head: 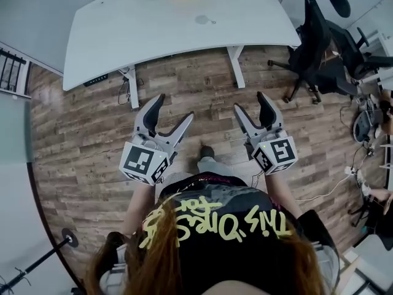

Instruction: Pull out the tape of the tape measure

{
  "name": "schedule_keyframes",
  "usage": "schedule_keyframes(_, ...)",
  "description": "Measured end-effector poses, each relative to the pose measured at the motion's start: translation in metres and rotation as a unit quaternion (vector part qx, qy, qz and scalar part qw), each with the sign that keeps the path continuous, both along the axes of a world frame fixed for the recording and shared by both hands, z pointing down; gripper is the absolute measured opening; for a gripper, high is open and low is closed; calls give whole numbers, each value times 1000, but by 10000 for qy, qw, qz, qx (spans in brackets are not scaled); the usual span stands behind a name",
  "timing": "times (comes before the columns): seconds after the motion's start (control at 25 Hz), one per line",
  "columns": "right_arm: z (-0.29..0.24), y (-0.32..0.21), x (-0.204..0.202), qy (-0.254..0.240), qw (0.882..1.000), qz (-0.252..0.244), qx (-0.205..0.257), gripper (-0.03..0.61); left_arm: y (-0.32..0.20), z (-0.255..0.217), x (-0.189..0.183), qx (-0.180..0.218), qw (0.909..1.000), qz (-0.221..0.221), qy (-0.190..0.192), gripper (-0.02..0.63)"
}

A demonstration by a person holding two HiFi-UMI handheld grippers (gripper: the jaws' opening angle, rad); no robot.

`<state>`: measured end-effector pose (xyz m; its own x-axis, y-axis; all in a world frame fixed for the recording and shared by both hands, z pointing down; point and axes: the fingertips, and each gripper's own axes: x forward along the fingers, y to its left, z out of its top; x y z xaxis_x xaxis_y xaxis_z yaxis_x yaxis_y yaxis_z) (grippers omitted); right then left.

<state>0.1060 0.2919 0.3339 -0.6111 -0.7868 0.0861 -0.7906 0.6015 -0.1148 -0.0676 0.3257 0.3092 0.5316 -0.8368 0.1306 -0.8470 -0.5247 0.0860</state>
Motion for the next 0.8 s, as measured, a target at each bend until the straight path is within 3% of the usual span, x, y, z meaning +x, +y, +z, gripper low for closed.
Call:
schedule_keyframes(0.2, -1, -34, -10, -137, 9999, -94, 12, 301, -26, 5, -7, -115, 9999, -87, -68, 333)
schedule_keyframes(0.8, 4, -71, -17, -307, 9995, -8, -32, 300, -68, 1, -21, -142, 9995, -92, -281, 314)
